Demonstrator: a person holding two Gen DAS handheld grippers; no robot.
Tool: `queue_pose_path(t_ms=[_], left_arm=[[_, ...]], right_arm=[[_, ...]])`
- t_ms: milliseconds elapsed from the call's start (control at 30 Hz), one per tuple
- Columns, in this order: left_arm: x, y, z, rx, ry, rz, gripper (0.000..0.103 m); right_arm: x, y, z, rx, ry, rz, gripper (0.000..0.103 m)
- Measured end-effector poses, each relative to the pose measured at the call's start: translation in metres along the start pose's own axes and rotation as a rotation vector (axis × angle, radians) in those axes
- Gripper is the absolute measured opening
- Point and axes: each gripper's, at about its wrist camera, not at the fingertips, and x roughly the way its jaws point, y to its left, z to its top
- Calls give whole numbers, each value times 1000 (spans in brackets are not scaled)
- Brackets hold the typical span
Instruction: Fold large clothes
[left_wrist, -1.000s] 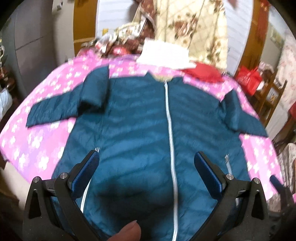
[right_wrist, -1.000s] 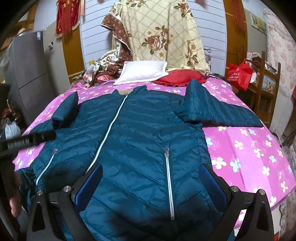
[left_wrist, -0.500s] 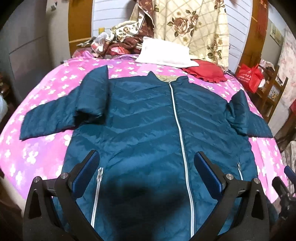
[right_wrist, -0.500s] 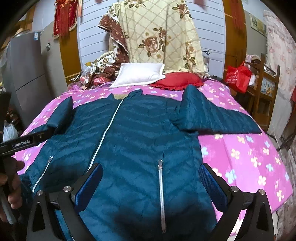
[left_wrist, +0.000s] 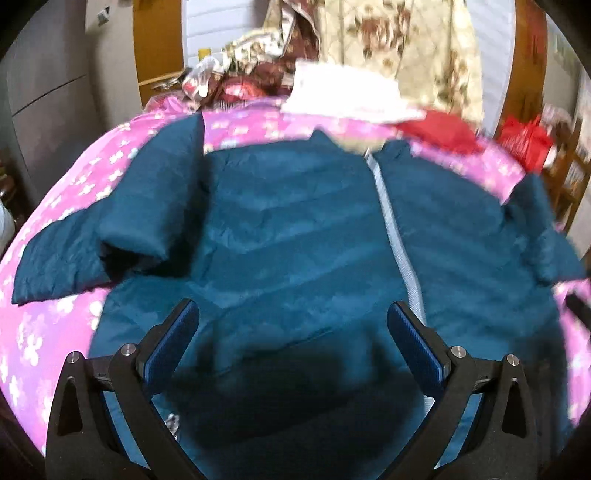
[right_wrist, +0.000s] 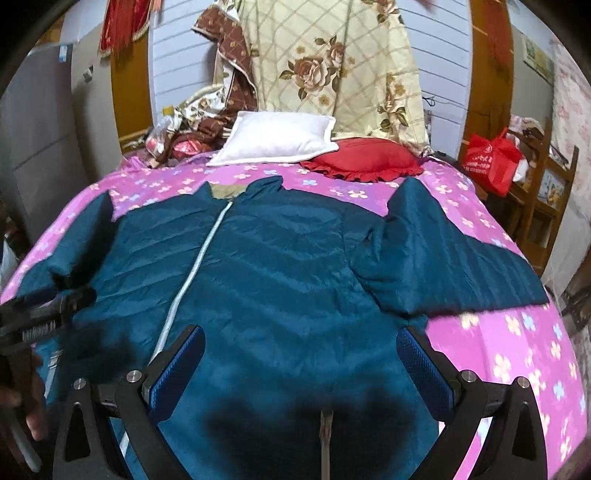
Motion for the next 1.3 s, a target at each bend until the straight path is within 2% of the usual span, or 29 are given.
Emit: queue_pose_path(t_ms=[100,133,200,267,367,533,933,1167,1300], left_arm=[[20,1,-4,-35,99,-56,102],[24,-1,-5,-26,113,-48,102],[30,-5,-11,-10,126,-4,102],[30,-9,-14,2,123,19,102],[32,-14,-18,21,129,45,103],[35,-14,-21,9,144,43,103],[37,-12,-21,-8,137,29,103],[33,-9,-20,-19,125,23,103],[20,-4,-18,-34,75,58,103]], right_arm=[[29,-4,-11,18,-16,-17,103],[36,-5,-16,21,-2,-22,103],[52,-4,-20,34,88,-9,103],[54,-3,-18,34,94,39,103],[55,3,-17,5,93,30,103],[75,7,-25,22,206,72,103],[91,8,-38,34,265,88,103],[78,7,-34,37,233,70,103],[42,3,-24,41,69,52,103]])
